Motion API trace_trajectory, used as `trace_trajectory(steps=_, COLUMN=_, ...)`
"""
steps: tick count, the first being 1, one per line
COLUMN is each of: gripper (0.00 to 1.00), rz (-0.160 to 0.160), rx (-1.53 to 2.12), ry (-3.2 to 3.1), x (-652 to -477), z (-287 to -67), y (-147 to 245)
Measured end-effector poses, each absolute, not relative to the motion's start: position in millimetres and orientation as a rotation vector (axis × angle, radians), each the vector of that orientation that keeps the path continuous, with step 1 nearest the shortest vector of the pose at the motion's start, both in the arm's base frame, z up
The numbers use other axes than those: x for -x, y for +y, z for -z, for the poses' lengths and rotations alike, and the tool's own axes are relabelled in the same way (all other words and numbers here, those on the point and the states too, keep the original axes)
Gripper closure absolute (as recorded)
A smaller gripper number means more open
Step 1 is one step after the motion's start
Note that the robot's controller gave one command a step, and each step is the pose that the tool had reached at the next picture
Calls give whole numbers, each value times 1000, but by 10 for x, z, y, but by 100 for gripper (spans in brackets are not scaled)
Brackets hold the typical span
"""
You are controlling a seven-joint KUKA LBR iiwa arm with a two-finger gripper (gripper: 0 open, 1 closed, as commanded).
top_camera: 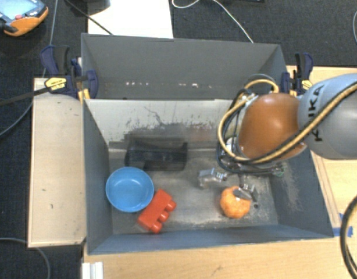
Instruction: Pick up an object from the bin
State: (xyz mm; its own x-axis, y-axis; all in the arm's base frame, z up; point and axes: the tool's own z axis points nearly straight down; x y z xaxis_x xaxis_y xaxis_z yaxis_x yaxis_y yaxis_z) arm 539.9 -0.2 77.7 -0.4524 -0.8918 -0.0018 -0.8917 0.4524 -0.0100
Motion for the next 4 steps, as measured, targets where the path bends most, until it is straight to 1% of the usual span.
trace_trajectory(steps=1, gripper=100, rz=12, rx=1636, ry=2660, x=-5426, z=-803, y=24)
trace_trajectory(steps=2, gripper=100, rz=16, rx=1421, ry=2773, x=-5475, z=-1249, y=-520)
trace_trajectory(steps=3, gripper=100, rz=13, rx=1287, ry=2835, x=-5261, z=-857, y=-466)
trace_trajectory(steps=4, gripper=100, rz=19, rx=1422, ry=2764, x=-5345, z=-709, y=-960)
